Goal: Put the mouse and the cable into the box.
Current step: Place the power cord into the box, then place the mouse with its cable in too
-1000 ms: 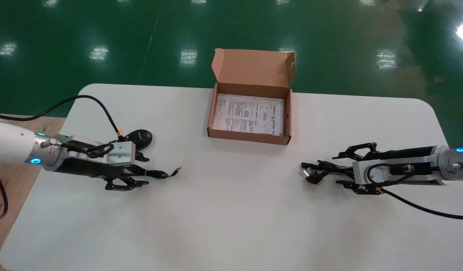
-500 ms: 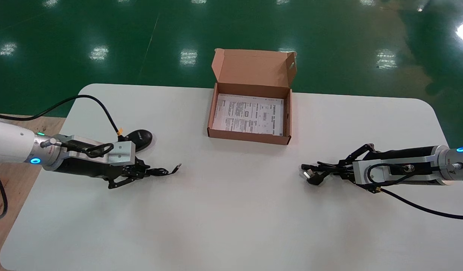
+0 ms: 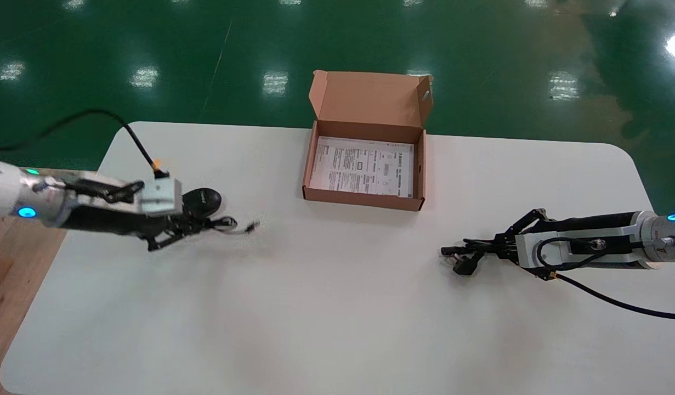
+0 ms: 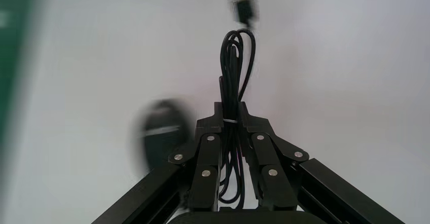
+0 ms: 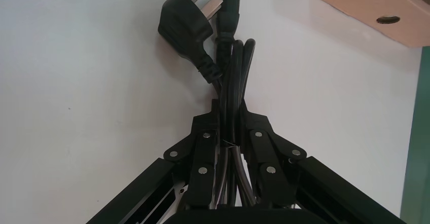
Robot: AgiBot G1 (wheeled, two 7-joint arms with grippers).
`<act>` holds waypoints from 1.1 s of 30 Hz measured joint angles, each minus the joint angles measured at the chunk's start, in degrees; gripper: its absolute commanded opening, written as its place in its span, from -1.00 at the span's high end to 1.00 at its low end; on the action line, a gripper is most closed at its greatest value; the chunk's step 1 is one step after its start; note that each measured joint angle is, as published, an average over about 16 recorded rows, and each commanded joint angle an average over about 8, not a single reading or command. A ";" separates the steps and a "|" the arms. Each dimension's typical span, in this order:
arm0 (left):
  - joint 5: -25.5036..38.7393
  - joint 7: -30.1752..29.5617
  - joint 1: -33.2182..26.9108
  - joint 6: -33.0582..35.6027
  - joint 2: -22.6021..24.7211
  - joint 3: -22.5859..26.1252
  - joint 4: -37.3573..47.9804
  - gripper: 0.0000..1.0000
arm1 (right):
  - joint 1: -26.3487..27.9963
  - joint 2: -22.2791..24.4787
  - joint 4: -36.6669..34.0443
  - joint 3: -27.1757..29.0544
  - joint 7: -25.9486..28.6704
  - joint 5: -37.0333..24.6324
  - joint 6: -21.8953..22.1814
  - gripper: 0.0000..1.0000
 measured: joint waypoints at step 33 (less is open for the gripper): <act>-9.27 3.71 -14.90 -13.29 2.92 -8.72 -22.06 1.00 | -1.15 -20.96 8.17 -0.34 2.72 1.56 23.46 1.00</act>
